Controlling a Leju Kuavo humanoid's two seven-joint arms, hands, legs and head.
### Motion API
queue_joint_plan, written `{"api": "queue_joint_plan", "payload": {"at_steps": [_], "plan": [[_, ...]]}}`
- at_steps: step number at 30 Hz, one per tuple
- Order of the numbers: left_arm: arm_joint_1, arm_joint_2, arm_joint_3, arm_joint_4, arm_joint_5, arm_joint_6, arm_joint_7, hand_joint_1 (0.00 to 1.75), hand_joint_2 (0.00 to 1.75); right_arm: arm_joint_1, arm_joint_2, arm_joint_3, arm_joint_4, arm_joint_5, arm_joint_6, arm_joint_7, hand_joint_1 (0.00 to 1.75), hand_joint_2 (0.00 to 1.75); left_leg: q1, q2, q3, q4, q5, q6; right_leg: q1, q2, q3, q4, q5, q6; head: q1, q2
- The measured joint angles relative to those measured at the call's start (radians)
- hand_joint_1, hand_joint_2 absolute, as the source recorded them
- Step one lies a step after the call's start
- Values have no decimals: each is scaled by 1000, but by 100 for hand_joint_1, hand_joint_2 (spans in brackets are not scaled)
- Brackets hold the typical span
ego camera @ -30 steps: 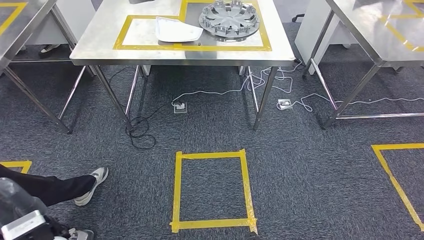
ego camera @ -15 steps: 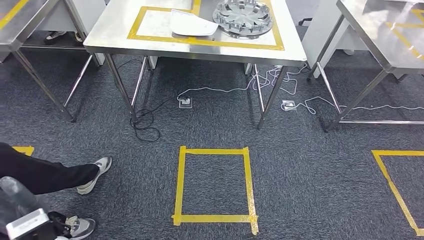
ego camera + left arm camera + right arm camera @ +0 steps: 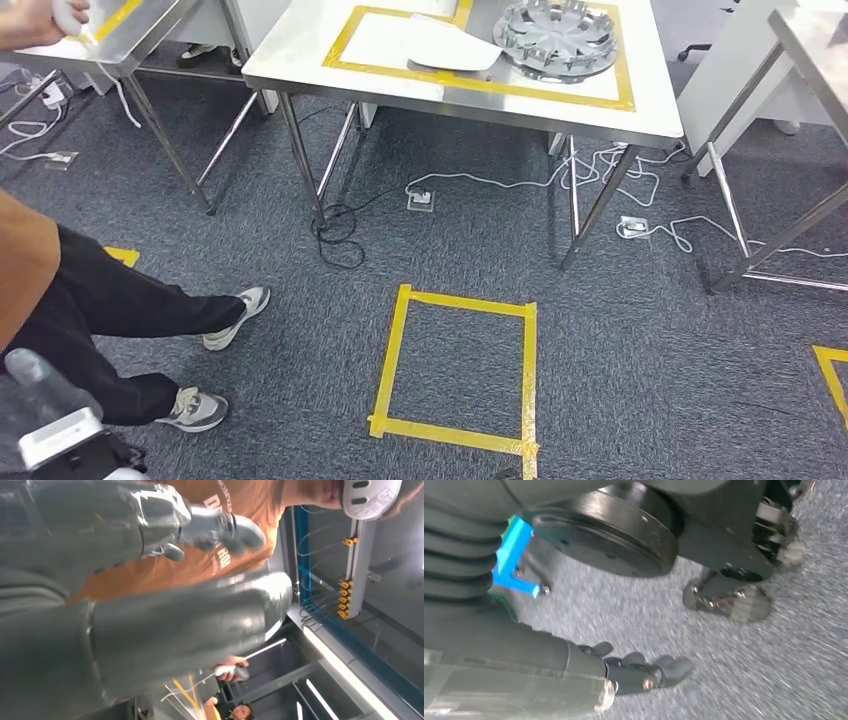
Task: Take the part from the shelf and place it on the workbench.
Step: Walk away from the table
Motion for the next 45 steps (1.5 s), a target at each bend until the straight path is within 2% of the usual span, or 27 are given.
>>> {"api": "queue_joint_plan", "payload": {"at_steps": [1,2,4,5,7,9,10,12,14,16,17,18,19,21,23,25,27,29,31,33,34,36,38,40,42,43,45], "plan": [[0,0,1,2,0,0,3,0,0,1,0,0,0,0,0,0,0,175,2,18,-29,59,-32,-7,0,-14,0,-1,1,1,-9,0],[0,1,2,5,-1,0,4,0,0,3,0,0,0,0,1,0,0,175,6,21,-56,119,-56,-13,-1,-31,-1,1,0,4,-15,0],[1,1,4,10,-1,0,6,0,0,7,0,0,0,0,2,0,0,175,10,21,-73,165,-56,-23,-3,-60,-4,9,-5,10,-22,0],[1,1,5,11,-1,0,6,0,0,7,1,0,0,0,3,0,0,175,11,27,-52,131,-30,-27,-4,-73,-4,15,-9,14,-24,0],[1,1,7,14,-1,0,6,0,0,4,2,0,0,0,4,0,0,175,9,69,18,10,20,-26,-5,-93,-6,32,-21,27,-28,0],[0,0,10,16,7,0,11,0,0,-1,1,0,0,0,4,0,0,175,4,106,54,-58,33,-8,-1,-106,-8,48,-33,39,-29,0],[-1,-1,16,20,23,0,14,0,0,-2,1,0,0,-1,4,0,0,175,1,109,53,-58,30,4,0,-111,-8,51,-35,43,-27,0],[-7,-1,46,43,110,0,10,0,0,-3,2,0,0,-5,3,-1,0,175,0,88,47,-60,35,21,-3,-117,-7,54,-39,53,-24,0],[-23,-1,95,85,245,0,-6,0,0,1,2,-1,0,-10,1,-3,0,175,4,63,40,-62,43,34,-7,-82,-22,89,-74,64,-21,0],[-41,1,155,143,388,1,-15,0,0,9,2,-1,0,-12,-1,-4,0,175,6,39,31,-62,50,44,-8,-35,-66,198,-145,70,-15,0],[-46,4,188,178,462,1,-15,0,0,13,3,-2,0,-14,-2,-5,0,175,5,26,27,-62,53,46,-8,-27,-92,264,-176,69,-10,0],[-49,10,224,216,536,1,-10,0,0,15,3,-2,0,-16,-2,-5,0,175,4,14,25,-62,55,47,-7,-23,-111,312,-191,66,-6,0],[-52,20,262,258,609,1,-1,0,0,15,3,-3,0,-17,-2,-5,0,175,2,1,23,-61,57,47,-6,-20,-117,328,-187,61,-2,0],[-57,48,336,347,735,3,24,0,0,13,3,-3,0,-15,0,-1,0,175,-2,-22,24,-61,60,44,-3,-7,-82,253,-123,43,7,0],[-66,82,405,447,812,4,29,0,0,15,1,-3,0,-12,2,5,0,175,-1,-45,22,-62,65,39,0,42,-30,129,-60,16,7,0],[-80,115,468,555,855,4,14,0,0,17,-1,-3,0,-11,5,10,0,175,8,-66,13,-64,75,27,6,73,-8,72,-41,0,6,0],[-89,146,521,660,907,4,1,0,0,13,0,-3,0,-10,7,14,0,175,12,-84,7,-70,85,11,8,56,0,47,-35,-7,13,0],[-94,178,564,759,958,3,-8,0,0,9,2,-3,0,-8,9,18,0,175,6,-47,-5,-57,73,1,4,28,16,4,-19,-7,9,0],[-107,210,598,856,994,3,-13,0,0,11,3,-3,0,-8,10,20,0,175,4,7,-48,25,18,-6,2,-5,22,-19,-6,-3,-7,0],[-116,237,620,942,1008,2,-17,0,0,13,4,-3,1,-9,10,21,0,175,12,16,-96,134,-33,-19,1,-36,17,-16,-7,-1,-18,0],[-117,248,630,981,1008,2,-18,0,0,13,5,-3,1,-9,10,21,0,175,17,18,-102,157,-37,-26,0,-51,15,-11,-10,3,-21,0],[-123,269,647,1056,1007,1,-11,0,0,11,7,-3,0,-9,11,22,0,175,27,34,-56,96,3,-40,-7,-81,10,5,-20,16,-26,0],[-135,287,658,1128,1008,-6,16,0,0,7,9,-3,1,-9,14,24,0,175,31,88,13,-15,37,-48,-9,-105,6,30,-37,36,-30,0],[-149,302,662,1203,1002,-46,76,0,0,4,10,-3,0,-10,18,27,0,175,27,120,34,-48,37,-31,-9,-122,5,48,-53,53,-29,0],[-158,315,662,1277,985,-126,163,0,0,3,12,-3,0,-11,21,28,0,175,22,101,27,-42,37,-6,-13,-138,12,51,-59,62,-25,0],[-161,320,662,1309,976,-160,197,0,0,2,12,-2,0,-12,23,28,0,175,22,89,25,-42,39,1,-16,-131,14,54,-66,68,-22,0],[-170,327,661,1362,968,-190,227,0,0,6,13,-2,0,-12,25,29,0,175,22,63,19,-44,45,13,-21,-82,-2,104,-112,76,-17,0]]}}
